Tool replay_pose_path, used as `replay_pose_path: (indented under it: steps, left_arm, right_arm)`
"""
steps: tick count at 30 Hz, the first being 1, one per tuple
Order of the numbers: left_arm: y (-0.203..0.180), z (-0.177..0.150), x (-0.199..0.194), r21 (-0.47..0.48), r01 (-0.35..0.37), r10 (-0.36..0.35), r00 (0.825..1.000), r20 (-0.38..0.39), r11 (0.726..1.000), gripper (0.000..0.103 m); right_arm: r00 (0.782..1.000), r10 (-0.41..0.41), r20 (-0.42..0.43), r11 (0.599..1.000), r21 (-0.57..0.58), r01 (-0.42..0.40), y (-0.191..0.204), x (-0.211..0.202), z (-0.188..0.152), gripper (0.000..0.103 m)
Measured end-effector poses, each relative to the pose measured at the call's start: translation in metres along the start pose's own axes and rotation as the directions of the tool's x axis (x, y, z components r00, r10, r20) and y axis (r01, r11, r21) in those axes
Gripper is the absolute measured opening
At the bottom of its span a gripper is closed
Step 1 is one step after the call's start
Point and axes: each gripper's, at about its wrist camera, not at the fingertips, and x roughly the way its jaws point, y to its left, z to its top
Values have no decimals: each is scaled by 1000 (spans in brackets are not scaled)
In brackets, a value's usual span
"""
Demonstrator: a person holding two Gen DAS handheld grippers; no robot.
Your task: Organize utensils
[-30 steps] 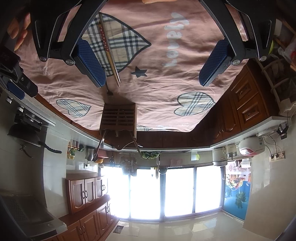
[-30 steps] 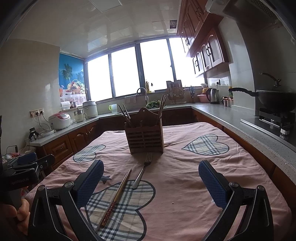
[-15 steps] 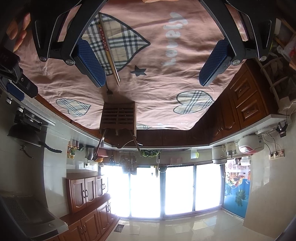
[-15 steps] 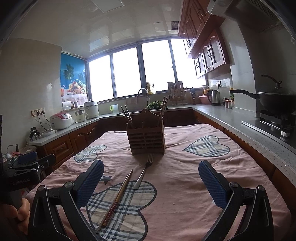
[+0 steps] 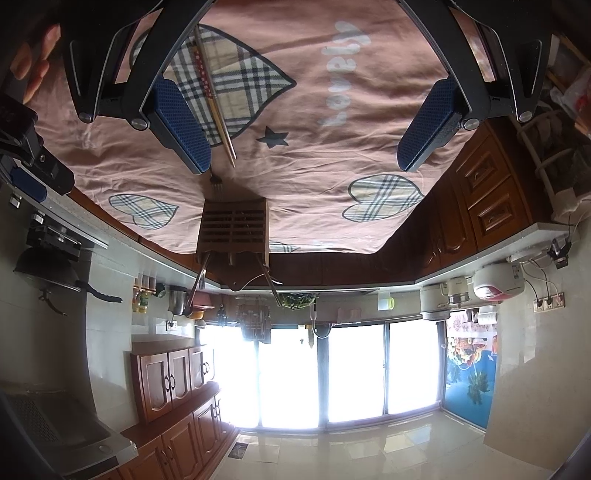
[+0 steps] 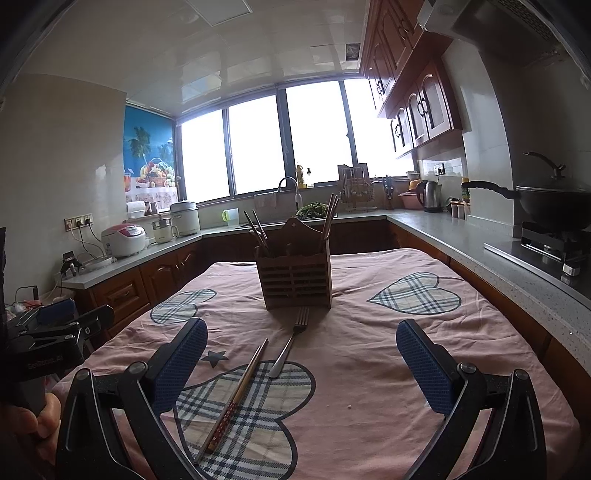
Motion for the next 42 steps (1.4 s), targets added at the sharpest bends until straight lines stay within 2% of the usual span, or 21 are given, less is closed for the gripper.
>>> replay_pose_path:
  steps: [42]
  left_arm:
    - [0,1,13,2,12,-12,1000,-23,1000,103]
  right_arm:
    - [1000,18,-17,1000,1,-18,-3,11,-1,103]
